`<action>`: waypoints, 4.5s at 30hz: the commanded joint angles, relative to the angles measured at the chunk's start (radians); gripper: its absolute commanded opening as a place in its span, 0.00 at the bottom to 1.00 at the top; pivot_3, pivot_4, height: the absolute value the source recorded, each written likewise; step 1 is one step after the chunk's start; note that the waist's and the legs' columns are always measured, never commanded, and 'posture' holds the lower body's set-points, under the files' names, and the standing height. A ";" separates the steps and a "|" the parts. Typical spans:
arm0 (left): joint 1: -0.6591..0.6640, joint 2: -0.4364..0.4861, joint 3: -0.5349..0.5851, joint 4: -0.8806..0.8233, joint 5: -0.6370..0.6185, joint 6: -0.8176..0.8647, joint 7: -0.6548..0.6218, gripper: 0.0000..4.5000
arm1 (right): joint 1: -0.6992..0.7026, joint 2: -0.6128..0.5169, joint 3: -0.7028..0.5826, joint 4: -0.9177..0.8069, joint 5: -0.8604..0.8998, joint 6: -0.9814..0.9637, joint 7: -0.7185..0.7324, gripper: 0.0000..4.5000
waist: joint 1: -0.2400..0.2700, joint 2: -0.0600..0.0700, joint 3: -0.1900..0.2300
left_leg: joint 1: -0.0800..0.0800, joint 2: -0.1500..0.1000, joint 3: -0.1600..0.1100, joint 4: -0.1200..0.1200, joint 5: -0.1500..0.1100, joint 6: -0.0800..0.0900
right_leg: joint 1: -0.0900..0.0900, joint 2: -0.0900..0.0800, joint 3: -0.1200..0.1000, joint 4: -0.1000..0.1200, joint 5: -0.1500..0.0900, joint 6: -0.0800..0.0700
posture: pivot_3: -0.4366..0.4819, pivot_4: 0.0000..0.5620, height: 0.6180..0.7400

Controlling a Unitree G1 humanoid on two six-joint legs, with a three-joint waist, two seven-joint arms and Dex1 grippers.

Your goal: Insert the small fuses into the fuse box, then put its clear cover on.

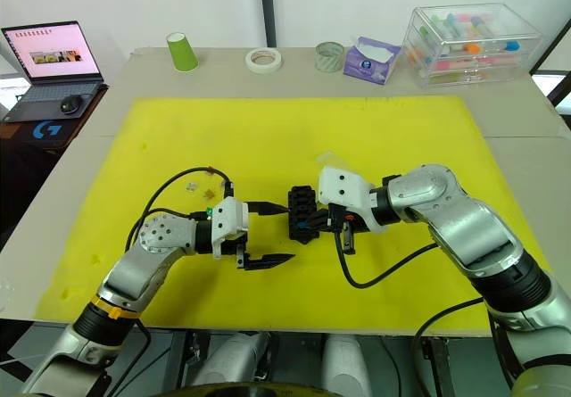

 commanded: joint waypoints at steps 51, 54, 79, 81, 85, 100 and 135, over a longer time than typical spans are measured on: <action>-0.024 -0.005 -0.003 -0.038 -0.010 0.026 -0.004 1.00 | 0.018 0.035 0.022 0.049 -0.088 -0.116 0.007 0.40 | 0.000 0.000 0.000 | 0.000 0.000 0.000 0.000 0.000 0.000 | 0.000 0.000 0.000 0.000 0.000 0.000 | 0.48 0.27 1.00; -0.030 -0.008 -0.003 -0.030 -0.008 0.022 -0.005 1.00 | 0.018 0.038 0.021 0.052 -0.091 -0.120 0.003 0.64 | 0.000 0.000 0.000 | 0.000 0.000 0.000 0.000 0.000 0.000 | 0.000 0.000 0.000 0.000 0.000 0.000 | 0.48 0.27 1.00; -0.070 -0.044 0.020 0.042 0.010 -0.006 0.051 1.00 | -0.019 0.080 -0.076 0.130 -0.041 -0.247 0.024 0.33 | 0.000 0.000 0.000 | 0.000 0.000 0.000 0.000 0.000 0.000 | 0.000 0.000 0.000 0.000 0.000 0.000 | 0.48 0.27 1.00; -0.071 -0.042 0.021 0.043 0.011 -0.006 0.051 1.00 | -0.022 0.089 -0.076 0.140 -0.041 -0.255 0.023 0.17 | 0.000 0.000 0.000 | 0.000 0.000 0.000 0.000 0.000 0.000 | 0.000 0.000 0.000 0.000 0.000 0.000 | 0.48 0.27 1.00; -0.069 -0.040 0.021 0.041 0.011 -0.005 0.053 1.00 | -0.021 0.097 -0.073 0.151 -0.040 -0.263 0.023 0.00 | -0.001 0.000 0.000 | 0.000 0.000 0.000 0.000 0.000 0.000 | 0.000 0.000 0.000 0.000 0.000 0.000 | 0.48 0.27 1.00; -0.075 -0.032 0.021 0.040 0.013 0.004 0.064 1.00 | 0.030 0.141 -0.026 0.312 -0.117 -0.382 0.034 0.00 | -0.001 0.000 0.000 | 0.001 0.000 0.000 0.000 0.000 0.000 | 0.000 0.000 0.000 0.000 0.000 0.000 | 0.48 0.27 1.00; 0.093 0.415 0.655 0.228 -0.052 0.055 0.149 1.00 | 0.303 -0.016 -0.648 0.377 0.008 -0.452 -0.130 0.99 | -0.002 0.001 0.001 | 0.002 0.000 0.000 -0.002 0.000 0.000 | 0.001 0.001 0.001 -0.001 0.000 -0.001 | 0.48 0.27 1.00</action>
